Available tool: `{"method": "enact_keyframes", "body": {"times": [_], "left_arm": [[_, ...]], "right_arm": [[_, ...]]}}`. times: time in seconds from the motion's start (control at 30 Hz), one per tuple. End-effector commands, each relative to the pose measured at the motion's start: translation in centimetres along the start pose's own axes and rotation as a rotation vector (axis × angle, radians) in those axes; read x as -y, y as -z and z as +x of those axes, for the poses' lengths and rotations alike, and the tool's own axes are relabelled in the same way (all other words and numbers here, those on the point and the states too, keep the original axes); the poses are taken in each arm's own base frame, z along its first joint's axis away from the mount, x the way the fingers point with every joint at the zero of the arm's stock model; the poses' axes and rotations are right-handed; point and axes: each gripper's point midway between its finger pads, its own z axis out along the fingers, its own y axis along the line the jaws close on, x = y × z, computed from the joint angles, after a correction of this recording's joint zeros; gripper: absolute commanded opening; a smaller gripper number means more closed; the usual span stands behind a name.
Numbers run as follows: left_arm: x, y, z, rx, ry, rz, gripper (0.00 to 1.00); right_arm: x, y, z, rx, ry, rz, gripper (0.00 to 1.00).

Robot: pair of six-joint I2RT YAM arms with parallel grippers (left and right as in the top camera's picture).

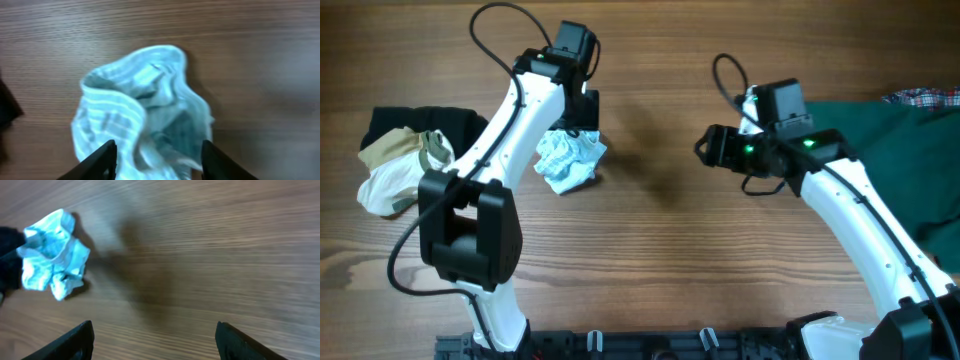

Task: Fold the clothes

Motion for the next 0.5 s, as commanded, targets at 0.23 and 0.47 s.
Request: {"method": "enact_keyframes", "body": {"times": [0.23,0.47], "left_arm": [[0.8,-2.7,1.4,-0.109,-0.075,0.11,0.49],[1.2,-2.4,2.8,-0.164,-0.112,0.136,0.05]], "right_arm": [[0.9,0.2,-0.9,0.012,-0.022,0.026,0.78],[1.0,0.2,-0.9,0.015,-0.021,0.03,0.78]]}}
